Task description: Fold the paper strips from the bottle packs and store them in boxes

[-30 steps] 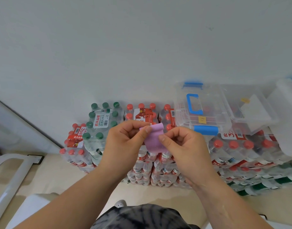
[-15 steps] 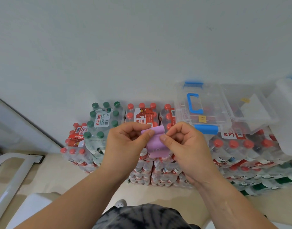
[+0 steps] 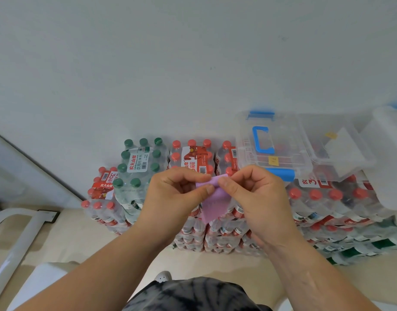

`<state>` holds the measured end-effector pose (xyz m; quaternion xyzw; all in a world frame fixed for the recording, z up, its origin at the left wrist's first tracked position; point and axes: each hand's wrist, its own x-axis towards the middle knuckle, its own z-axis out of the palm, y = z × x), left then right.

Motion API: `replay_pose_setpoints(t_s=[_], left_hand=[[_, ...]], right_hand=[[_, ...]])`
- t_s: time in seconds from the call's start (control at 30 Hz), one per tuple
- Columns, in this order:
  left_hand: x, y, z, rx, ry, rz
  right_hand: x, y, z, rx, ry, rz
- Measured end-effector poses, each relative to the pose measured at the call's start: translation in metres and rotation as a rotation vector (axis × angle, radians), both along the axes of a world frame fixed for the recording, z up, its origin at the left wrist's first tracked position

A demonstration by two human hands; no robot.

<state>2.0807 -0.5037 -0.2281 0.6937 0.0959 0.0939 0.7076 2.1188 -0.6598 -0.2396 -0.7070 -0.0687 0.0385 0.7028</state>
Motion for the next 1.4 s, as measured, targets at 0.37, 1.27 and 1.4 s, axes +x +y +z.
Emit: replay_pose_setpoints(t_s=[0.37, 1.27, 1.4], left_hand=[[0.001, 0.003, 0.002, 0.022, 0.065, 0.019], [0.0, 0.003, 0.002, -0.042, 0.049, 0.026], [-0.001, 0.005, -0.002, -0.085, 0.078, 0.014]], right_hand=[[0.002, 0.004, -0.005, 0.058, 0.062, 0.048], [-0.002, 0.01, -0.009, 0.119, 0.044, 0.016], [0.0, 0.009, -0.011, 0.079, 0.01, 0.008]])
